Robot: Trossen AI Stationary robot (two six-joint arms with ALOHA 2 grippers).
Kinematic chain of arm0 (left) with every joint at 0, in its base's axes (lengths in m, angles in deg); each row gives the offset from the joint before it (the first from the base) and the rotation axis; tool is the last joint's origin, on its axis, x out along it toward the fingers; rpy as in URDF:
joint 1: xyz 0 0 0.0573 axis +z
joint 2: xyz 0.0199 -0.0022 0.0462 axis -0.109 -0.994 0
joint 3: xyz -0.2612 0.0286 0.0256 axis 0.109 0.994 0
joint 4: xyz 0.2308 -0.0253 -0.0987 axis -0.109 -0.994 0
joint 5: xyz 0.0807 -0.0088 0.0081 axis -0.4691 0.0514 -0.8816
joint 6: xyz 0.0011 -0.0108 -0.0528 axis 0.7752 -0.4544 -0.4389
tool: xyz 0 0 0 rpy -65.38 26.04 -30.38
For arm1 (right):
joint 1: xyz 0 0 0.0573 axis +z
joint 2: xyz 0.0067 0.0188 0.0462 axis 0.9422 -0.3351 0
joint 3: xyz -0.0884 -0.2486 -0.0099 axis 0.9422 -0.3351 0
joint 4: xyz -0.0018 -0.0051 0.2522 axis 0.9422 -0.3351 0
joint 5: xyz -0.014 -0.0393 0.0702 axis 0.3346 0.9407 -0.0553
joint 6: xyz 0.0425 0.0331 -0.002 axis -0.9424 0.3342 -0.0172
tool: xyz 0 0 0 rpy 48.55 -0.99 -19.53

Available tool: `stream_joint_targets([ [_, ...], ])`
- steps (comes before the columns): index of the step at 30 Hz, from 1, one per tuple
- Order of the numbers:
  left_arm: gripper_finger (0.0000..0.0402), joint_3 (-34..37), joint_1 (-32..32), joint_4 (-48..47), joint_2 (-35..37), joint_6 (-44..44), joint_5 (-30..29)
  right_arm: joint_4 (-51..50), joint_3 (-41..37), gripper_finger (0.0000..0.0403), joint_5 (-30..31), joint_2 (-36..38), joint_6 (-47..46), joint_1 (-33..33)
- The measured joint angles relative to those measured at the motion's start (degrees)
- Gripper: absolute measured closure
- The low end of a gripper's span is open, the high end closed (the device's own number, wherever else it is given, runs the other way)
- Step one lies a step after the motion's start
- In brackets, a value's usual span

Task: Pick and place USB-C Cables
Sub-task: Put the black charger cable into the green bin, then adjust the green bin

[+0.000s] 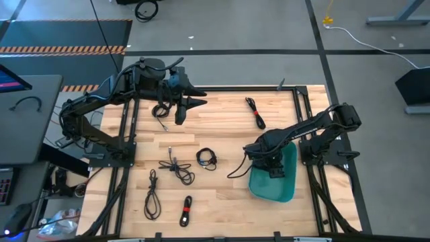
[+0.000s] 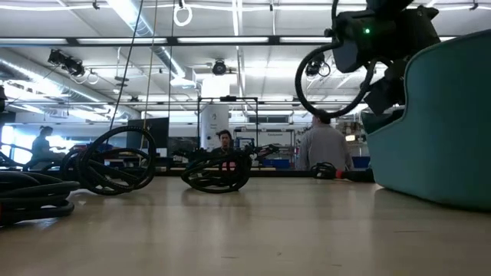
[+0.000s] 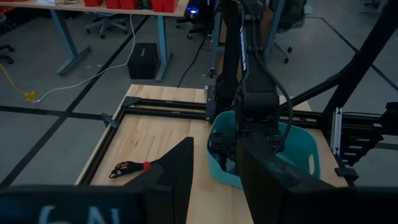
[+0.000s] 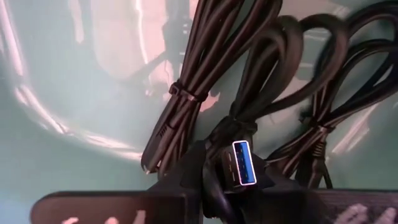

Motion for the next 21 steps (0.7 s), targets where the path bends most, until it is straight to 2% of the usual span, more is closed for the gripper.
stream_joint_targets([
  [8,0.0271,0.0,0.0,-0.07,0.0,0.03,-0.02,1.53,-0.29,0.0351,0.07,0.0,0.33,0.0],
  [15,0.0271,0.0,0.0,-0.09,0.0,0.02,-0.01,1.7,-0.27,0.0236,0.2,0.0,-0.49,0.0],
  [21,0.0271,0.0,-0.02,-0.11,0.0,-0.02,0.0,1.16,0.47,0.0191,0.18,0.0,-3.23,-0.39],
])
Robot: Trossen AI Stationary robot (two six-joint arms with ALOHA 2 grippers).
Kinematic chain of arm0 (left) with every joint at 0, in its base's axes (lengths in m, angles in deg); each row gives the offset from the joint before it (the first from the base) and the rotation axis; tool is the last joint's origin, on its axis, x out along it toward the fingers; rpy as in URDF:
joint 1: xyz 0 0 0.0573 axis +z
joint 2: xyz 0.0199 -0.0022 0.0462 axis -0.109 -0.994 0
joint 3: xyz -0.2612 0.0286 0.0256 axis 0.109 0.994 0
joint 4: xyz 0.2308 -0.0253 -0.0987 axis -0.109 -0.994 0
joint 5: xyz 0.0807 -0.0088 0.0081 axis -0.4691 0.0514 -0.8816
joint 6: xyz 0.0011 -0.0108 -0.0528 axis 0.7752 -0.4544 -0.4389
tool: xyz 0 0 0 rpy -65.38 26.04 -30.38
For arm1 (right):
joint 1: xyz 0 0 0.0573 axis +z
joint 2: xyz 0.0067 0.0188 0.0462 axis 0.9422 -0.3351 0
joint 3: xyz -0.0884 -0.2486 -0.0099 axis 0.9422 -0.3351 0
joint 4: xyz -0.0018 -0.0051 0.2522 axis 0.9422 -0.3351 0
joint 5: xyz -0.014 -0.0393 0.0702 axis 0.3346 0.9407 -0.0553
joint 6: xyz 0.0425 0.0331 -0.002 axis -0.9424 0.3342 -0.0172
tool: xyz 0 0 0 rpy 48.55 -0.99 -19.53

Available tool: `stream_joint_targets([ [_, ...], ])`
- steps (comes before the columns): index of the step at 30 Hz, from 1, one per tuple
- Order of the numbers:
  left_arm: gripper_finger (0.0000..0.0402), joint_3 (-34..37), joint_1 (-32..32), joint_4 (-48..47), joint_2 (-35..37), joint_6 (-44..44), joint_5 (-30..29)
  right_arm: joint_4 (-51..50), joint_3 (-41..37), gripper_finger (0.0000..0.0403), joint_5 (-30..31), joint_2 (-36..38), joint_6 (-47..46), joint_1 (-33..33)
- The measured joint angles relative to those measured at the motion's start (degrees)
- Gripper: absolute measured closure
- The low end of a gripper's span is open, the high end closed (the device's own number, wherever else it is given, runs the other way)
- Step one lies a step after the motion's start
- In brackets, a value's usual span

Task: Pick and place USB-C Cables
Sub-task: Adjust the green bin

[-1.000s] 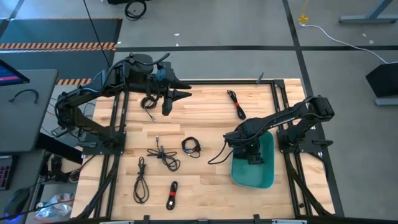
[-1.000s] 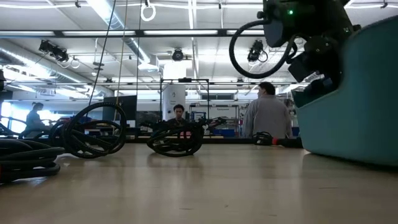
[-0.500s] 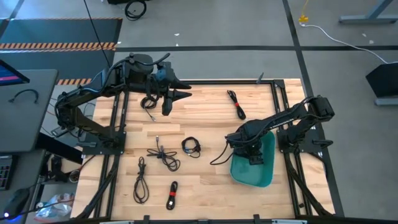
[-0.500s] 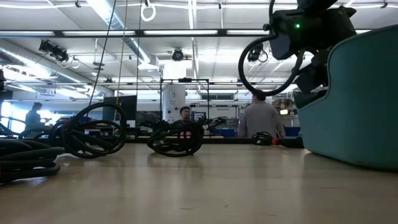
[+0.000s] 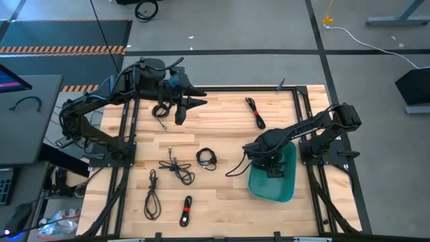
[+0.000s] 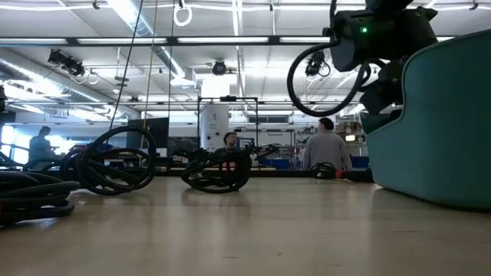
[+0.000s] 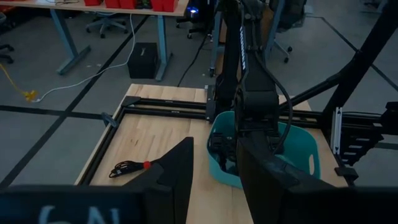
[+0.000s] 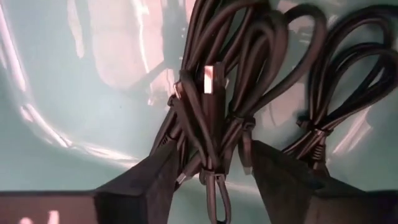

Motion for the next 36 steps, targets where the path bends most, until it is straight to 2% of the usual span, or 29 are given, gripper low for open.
stream_joint_targets([
  [13,0.0271,0.0,0.02,-0.48,0.0,-0.04,-0.01,-4.85,12.99,0.0189,-0.01,0.0,-1.51,-1.47],
  [20,0.0271,0.0,0.01,-8.85,-0.24,-2.36,-3.42,-5.08,23.38,0.0189,1.74,0.0,-3.22,-1.62],
  [27,0.0271,0.04,-0.19,-19.34,-2.45,-6.96,-4.66,-6.62,34.43,0.0189,12.79,0.0,-1.42,-2.22],
  [32,0.0271,0.04,-1.06,-21.84,-4.69,-8.66,-4.65,-11.31,39.73,0.0189,21.92,0.01,-0.43,-4.08],
  [36,0.0271,0.0,-1.67,-22.0,-6.01,-8.59,-4.5,-17.68,40.66,0.0189,28.93,1.24,-0.26,-6.84],
])
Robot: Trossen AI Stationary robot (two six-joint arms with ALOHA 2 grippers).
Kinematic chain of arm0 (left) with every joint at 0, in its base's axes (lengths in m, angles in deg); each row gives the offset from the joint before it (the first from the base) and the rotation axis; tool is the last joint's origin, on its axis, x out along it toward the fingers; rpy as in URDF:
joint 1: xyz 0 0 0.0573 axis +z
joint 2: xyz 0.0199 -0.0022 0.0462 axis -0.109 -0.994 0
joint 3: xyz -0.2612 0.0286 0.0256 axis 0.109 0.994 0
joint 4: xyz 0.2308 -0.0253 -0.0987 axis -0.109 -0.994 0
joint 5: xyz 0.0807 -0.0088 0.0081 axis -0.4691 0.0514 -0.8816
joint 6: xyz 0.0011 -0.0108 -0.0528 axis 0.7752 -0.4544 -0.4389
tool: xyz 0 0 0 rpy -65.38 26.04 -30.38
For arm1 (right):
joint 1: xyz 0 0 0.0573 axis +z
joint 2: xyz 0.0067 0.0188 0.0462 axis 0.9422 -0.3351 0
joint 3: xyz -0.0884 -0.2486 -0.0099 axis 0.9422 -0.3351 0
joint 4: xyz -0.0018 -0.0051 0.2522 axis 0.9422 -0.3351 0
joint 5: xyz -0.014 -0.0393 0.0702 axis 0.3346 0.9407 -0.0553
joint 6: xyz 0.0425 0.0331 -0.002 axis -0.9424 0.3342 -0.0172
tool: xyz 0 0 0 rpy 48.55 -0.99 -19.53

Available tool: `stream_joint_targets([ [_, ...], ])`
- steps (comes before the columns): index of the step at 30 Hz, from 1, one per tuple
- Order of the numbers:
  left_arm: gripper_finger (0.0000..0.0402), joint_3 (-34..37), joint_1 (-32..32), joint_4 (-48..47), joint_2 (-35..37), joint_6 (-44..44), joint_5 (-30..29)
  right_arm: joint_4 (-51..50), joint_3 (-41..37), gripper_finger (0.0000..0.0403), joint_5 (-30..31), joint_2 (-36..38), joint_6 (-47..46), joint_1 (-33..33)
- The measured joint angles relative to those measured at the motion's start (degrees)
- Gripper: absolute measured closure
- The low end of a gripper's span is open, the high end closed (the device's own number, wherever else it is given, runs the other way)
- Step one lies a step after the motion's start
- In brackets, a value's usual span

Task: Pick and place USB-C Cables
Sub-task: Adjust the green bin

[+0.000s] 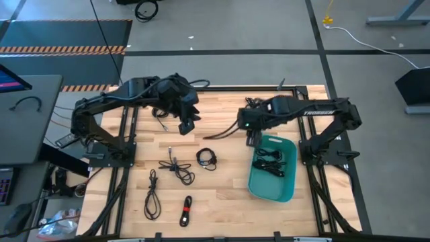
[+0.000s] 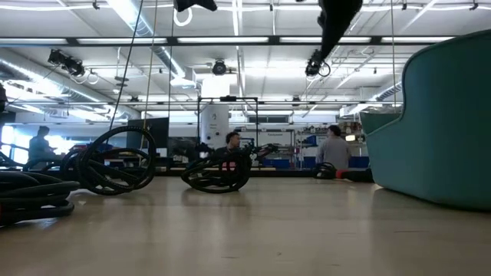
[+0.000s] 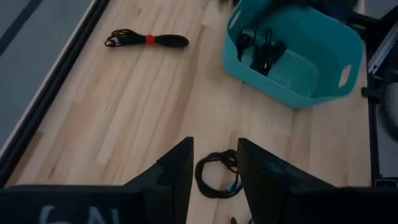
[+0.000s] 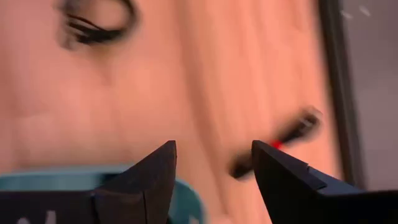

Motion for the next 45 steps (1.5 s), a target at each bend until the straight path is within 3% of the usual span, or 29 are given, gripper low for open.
stream_joint_targets([
  [9,0.0271,0.04,0.01,0.13,-0.66,1.11,0.0,-11.92,0.0,0.0204,-0.88,3.0,-7.42,-7.64],
  [12,0.0271,0.04,0.03,0.21,-0.68,1.14,0.0,-11.96,-1.29,0.0208,-4.24,4.03,-9.29,-8.26],
  [15,0.0271,0.04,0.03,0.21,-0.68,1.2,0.0,-11.85,-5.0,0.0207,-8.15,5.24,-10.2,-7.97],
  [21,0.0271,0.04,0.03,0.36,-0.66,2.52,0.02,-11.76,-15.5,0.0199,-8.58,6.78,-10.12,-7.04],
  [30,0.0271,0.04,0.05,0.38,-0.66,2.58,0.02,-2.75,-27.63,0.0192,-12.06,6.76,-5.45,-9.07],
  [38,0.0271,0.04,0.06,1.09,-0.68,2.56,0.02,3.8,-32.53,0.0194,-12.94,6.76,-2.26,-10.34],
  [42,0.0271,0.04,0.05,2.3,-0.66,2.56,0.02,6.08,-33.89,0.0217,-13.69,6.74,-2.11,-11.27],
  [45,0.0271,0.04,0.05,2.48,-0.66,2.56,0.02,7.59,-34.7,0.0263,-15.65,6.74,-2.11,-11.88],
])
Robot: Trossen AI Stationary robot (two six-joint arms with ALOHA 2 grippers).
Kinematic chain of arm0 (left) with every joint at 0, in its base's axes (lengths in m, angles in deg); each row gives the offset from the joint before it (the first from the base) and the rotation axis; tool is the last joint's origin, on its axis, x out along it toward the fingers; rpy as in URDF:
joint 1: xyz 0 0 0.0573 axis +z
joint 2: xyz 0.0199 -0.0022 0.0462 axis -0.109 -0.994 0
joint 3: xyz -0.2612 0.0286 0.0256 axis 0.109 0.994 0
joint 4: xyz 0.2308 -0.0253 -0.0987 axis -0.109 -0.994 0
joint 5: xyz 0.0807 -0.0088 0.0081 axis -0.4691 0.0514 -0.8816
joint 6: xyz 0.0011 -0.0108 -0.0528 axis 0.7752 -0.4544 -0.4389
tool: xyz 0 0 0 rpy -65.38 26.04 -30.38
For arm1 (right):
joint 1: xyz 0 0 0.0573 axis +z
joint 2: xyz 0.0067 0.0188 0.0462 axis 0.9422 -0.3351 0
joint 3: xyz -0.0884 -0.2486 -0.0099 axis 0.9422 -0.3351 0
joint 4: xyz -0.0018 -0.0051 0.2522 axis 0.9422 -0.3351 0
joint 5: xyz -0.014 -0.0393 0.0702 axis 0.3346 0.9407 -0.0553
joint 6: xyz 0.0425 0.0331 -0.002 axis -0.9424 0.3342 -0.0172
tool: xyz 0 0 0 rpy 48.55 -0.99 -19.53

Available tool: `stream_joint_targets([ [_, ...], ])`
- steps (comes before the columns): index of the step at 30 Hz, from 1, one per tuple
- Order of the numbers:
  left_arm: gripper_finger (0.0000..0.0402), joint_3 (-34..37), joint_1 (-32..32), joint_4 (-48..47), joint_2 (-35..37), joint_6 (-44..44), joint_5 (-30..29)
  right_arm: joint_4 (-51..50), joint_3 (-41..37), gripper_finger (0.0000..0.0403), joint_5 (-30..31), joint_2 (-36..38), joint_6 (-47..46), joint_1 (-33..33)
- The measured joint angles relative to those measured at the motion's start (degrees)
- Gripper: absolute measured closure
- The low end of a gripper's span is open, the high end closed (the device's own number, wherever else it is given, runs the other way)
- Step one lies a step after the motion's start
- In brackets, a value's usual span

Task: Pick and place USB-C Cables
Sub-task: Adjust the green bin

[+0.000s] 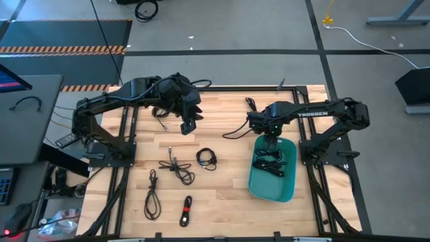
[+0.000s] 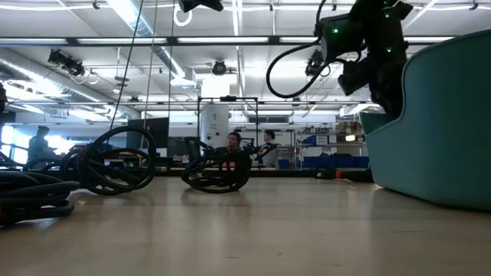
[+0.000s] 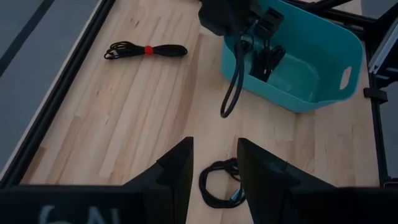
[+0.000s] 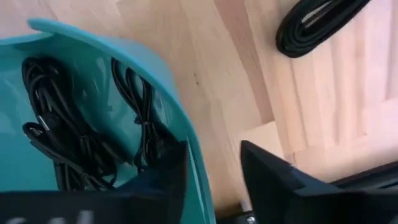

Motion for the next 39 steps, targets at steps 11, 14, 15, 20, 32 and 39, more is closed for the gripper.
stream_joint_targets([
  [11,0.0271,-0.02,0.0,0.11,0.0,-0.48,0.0,9.16,-0.25,0.0391,-1.65,0.02,1.07,-0.68],
  [14,0.0271,-0.02,0.02,0.11,0.0,-1.36,0.0,11.75,-0.25,0.0396,-1.94,0.0,1.2,-0.68],
  [15,0.0271,-0.02,0.0,0.11,0.0,-1.47,0.0,12.92,-0.25,0.0397,-1.93,-0.02,1.4,-0.68],
  [20,0.0271,-0.02,0.0,0.18,0.0,-1.46,0.0,18.98,-0.25,0.0399,-1.88,-0.05,3.6,-0.82],
  [32,0.0271,-0.02,0.01,2.07,0.0,-1.49,0.0,28.65,-0.25,0.04,-7.13,-0.61,9.91,-3.2],
  [39,0.0271,-0.02,0.0,2.35,0.0,-1.51,0.0,29.14,-0.25,0.0401,-10.81,-0.61,12.99,-3.13],
])
